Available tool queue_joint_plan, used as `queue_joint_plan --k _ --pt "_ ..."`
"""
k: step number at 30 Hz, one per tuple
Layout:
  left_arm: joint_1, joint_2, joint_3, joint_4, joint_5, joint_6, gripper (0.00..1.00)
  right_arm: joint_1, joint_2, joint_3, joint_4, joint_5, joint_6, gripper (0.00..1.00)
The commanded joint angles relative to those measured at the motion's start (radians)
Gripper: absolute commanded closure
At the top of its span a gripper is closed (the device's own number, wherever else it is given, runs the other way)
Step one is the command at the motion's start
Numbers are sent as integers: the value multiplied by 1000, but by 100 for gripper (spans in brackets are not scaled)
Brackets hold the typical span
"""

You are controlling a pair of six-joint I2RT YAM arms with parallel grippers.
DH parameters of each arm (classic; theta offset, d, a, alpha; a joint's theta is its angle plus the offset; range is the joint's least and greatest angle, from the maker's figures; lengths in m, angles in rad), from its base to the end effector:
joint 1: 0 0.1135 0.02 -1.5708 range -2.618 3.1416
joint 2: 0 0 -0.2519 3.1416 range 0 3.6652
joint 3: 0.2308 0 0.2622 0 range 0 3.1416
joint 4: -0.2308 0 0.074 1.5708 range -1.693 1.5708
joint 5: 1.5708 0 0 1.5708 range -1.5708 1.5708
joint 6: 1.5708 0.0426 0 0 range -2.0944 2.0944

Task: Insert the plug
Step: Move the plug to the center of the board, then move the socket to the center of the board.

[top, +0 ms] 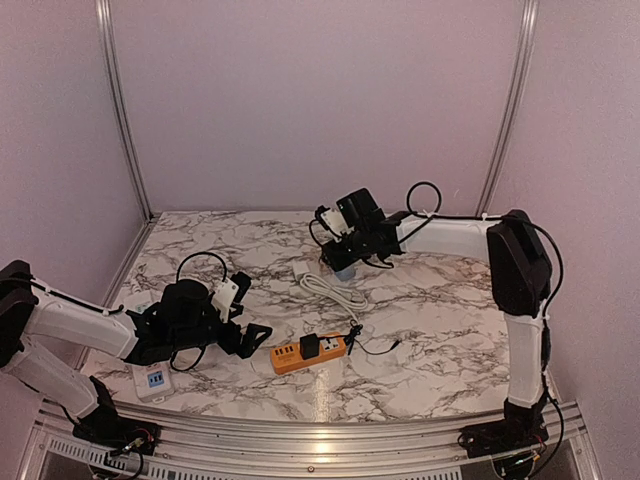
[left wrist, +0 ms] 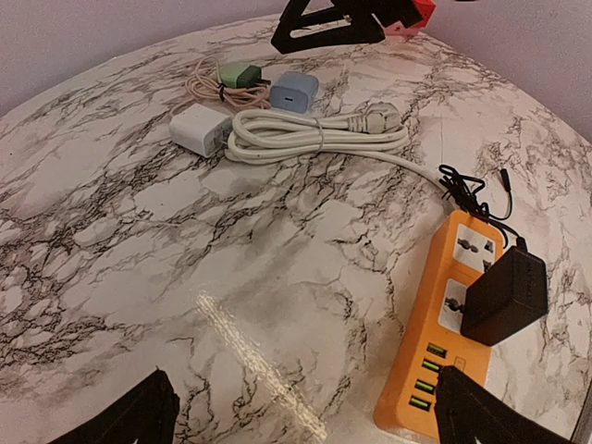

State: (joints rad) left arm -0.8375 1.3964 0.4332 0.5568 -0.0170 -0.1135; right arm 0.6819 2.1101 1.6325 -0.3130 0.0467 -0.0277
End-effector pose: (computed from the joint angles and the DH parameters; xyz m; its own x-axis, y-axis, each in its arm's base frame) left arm 0.1868 -0.2063 0.1402 -0.3458 0.2147 -0.9134 0.6977 0.7097 -0.0974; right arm 0.3783 0.3045 0.1827 -0.5349 -0.4699 -0.7022 -0.6191 0.7835 -0.0527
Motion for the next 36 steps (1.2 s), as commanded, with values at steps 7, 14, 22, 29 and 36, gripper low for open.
queue_joint_plan --k 7,14,22,29,36 --pt "6 -16 -8 27 -3 -2 1 67 -56 -79 -48 -75 -74 55" --pt "6 -20 -8 28 -3 -2 1 70 -4 -64 -91 -100 -102 55" --pt "6 -23 -10 26 -3 -2 1 70 76 -24 -126 -108 -120 55" --pt "6 -26 -11 26 -4 0 1 62 109 0 -130 -82 -117 58" --pt "7 -17 -8 27 -2 0 1 61 104 8 -133 -25 -143 55"
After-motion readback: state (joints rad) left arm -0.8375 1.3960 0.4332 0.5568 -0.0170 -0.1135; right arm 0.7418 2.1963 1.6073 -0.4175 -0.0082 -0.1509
